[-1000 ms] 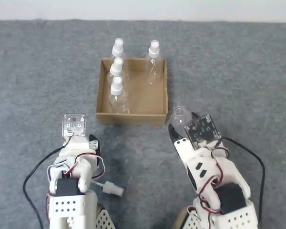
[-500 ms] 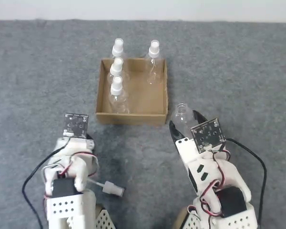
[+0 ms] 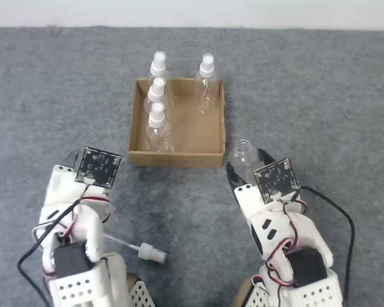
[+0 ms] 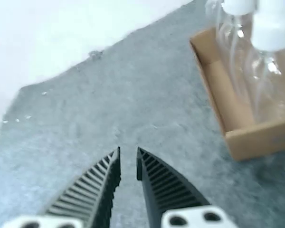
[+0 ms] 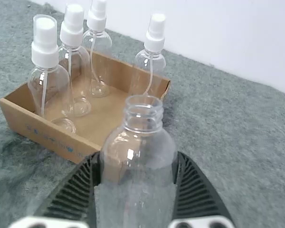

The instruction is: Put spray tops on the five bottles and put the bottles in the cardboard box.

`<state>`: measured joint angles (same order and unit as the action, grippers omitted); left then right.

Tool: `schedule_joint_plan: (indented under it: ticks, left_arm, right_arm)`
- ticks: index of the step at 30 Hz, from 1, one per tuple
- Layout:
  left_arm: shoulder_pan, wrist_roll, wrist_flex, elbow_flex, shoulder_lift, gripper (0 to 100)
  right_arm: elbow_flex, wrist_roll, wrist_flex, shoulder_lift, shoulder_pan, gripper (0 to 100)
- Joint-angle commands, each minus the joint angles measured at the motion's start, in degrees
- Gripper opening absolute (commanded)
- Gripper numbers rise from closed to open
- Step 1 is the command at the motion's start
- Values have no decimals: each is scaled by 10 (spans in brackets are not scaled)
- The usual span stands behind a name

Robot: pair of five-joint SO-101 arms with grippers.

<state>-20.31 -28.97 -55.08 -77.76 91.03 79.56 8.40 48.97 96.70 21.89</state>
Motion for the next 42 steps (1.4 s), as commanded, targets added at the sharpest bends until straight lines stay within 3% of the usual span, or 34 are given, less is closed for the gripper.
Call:
schedule_joint_plan:
  ticks: [1, 12, 16, 23, 33, 42]
  left_arm:
    - [-6, -18, -46, 78, 5, 55]
    - [78, -76, -204, 203, -3, 58]
    - [88, -102, -244, 240, -91, 102]
    - [127, -211, -347, 312, -284, 172]
    - [199, -214, -356, 317, -396, 222]
    - [274, -232, -356, 261, -441, 238]
  right_arm:
    - [-4, -4, -29, 8, -17, 7]
    - [-7, -51, -51, 11, -101, 7]
    - [-7, -51, -51, 11, -102, 7]
    - [-6, -51, -58, 9, -102, 8]
    - [-4, -50, -61, 10, -104, 8]
    - [-2, -93, -86, 8, -172, 9]
